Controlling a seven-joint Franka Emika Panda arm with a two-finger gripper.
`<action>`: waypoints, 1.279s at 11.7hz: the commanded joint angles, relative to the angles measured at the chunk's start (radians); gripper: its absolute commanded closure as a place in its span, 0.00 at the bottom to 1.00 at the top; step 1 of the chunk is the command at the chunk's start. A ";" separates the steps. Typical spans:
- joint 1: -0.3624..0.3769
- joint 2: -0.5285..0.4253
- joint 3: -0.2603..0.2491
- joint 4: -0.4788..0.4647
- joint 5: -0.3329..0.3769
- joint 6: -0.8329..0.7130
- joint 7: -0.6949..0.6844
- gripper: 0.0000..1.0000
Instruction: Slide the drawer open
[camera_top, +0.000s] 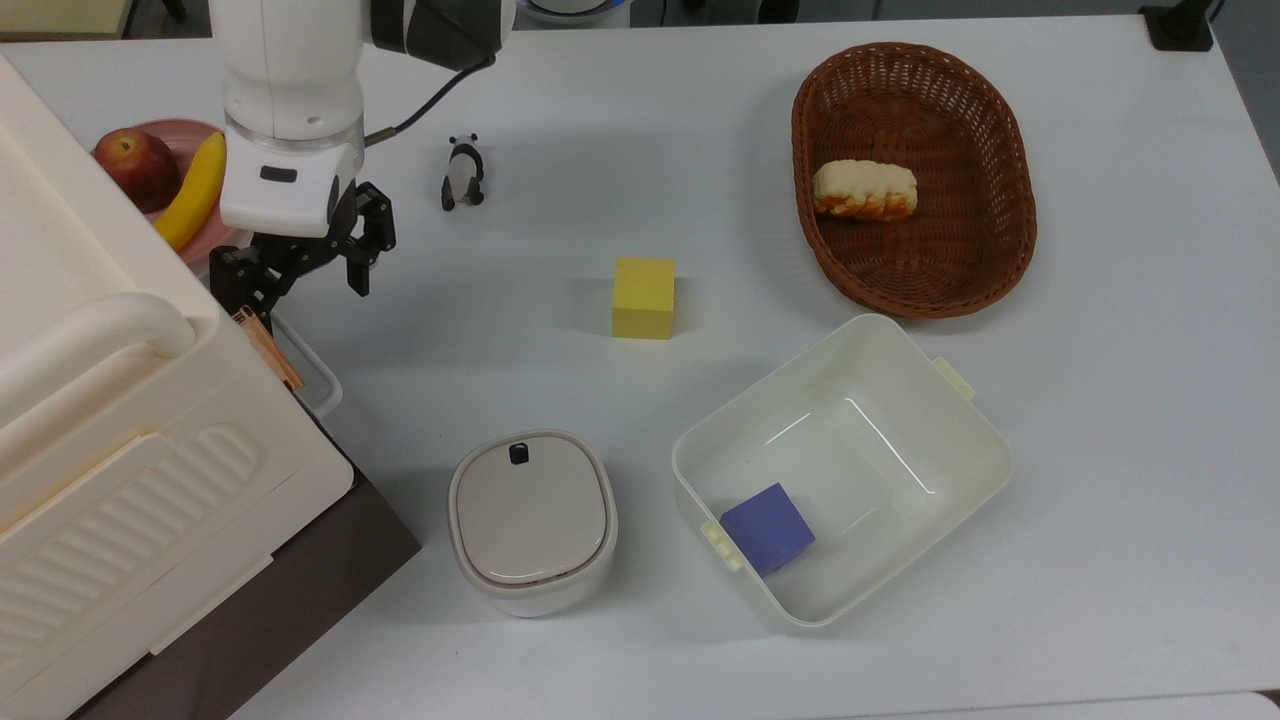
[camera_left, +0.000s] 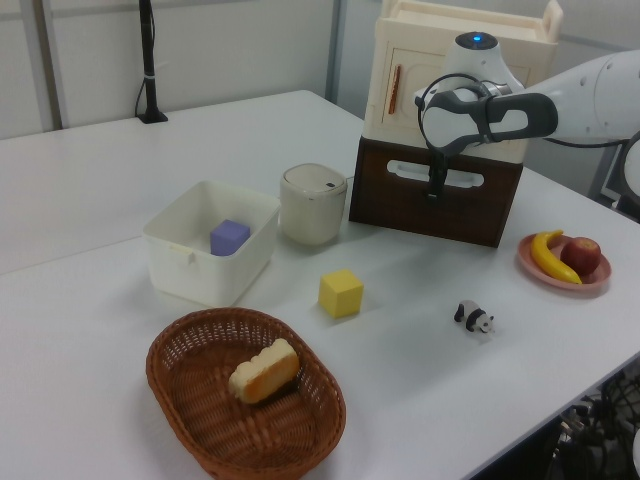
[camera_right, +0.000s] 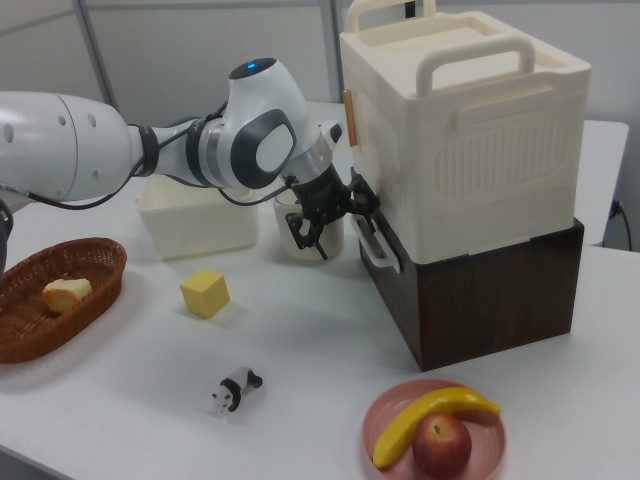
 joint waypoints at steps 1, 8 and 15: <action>0.005 0.004 -0.010 -0.005 -0.018 0.023 -0.012 0.00; 0.005 0.013 -0.008 -0.003 -0.023 0.024 -0.012 0.00; 0.003 0.027 -0.016 0.015 -0.023 0.036 -0.012 0.00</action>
